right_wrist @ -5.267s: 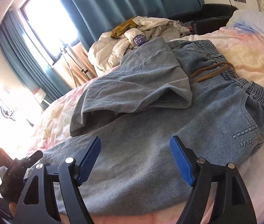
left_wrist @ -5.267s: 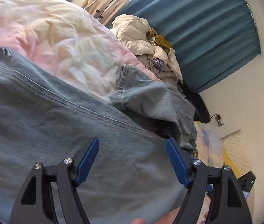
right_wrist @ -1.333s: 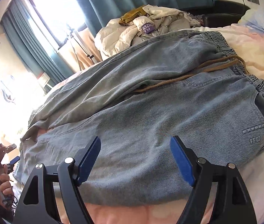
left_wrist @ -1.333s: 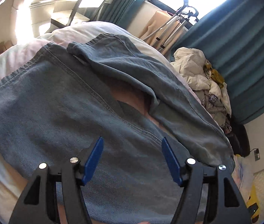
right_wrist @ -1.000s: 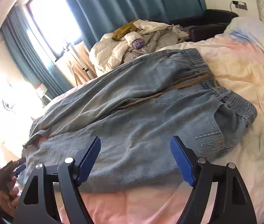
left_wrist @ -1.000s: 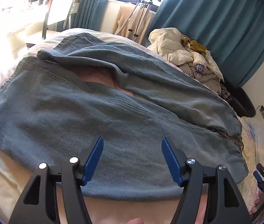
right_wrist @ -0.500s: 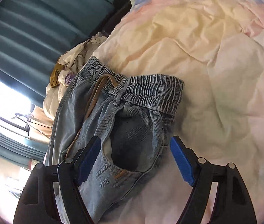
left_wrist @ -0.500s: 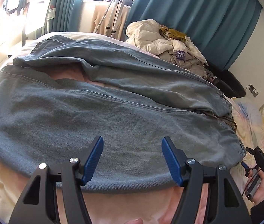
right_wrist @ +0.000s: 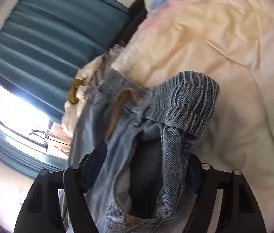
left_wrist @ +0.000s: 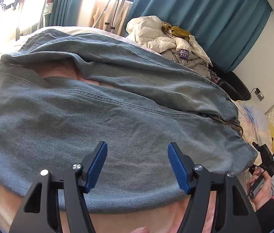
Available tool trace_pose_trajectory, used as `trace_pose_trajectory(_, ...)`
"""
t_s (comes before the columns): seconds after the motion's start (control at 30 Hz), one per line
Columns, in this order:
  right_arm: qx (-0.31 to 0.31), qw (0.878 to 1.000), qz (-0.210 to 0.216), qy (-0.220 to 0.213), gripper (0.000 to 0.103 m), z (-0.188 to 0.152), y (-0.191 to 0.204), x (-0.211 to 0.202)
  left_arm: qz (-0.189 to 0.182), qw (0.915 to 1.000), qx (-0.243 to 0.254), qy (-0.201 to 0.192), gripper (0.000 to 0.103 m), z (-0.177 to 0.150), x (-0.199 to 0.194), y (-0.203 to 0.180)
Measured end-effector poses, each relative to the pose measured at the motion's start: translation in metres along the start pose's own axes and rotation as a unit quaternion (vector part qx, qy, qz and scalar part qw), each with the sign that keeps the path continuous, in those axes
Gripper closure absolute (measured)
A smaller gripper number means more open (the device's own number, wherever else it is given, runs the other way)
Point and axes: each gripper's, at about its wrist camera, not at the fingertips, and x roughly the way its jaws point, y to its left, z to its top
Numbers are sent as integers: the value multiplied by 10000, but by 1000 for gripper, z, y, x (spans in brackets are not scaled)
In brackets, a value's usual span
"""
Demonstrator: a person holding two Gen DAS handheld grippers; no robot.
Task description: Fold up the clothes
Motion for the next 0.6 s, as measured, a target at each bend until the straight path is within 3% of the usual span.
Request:
trace_pose_trajectory(0.07,-376,9992,129,-77,39,0,22,-6,38,10000,0,-40,37,0,-2,1)
trace_pose_trajectory(0.2,-285,9991,-302,101,45,-3,13,-1,87,9999,-34,-63,37,-1,-2,3)
trace_pose_trajectory(0.23,-148,9986,-454,223,56,-4,3,3,101,9999,-36,-65,37,-2,-1,4)
trace_pose_trajectory(0.27,12,9977,-581,335,81,-4,-9,7,79,9999,-46,-69,37,-2,-1,4)
trace_pose_trajectory(0.3,173,9963,-707,447,89,-5,-21,11,38,9999,-59,-76,37,-2,-2,5)
trace_pose_trajectory(0.43,434,9934,-880,586,95,-5,-40,17,121,9998,-43,-131,37,-1,-1,5)
trace_pose_trajectory(0.53,-570,9909,-1207,196,97,-3,1,5,255,9995,-85,-148,37,-2,-1,7)
trace_pose_trajectory(0.6,-1247,9851,-1175,-166,97,-3,34,-8,317,9993,-120,-151,37,-3,-3,9)
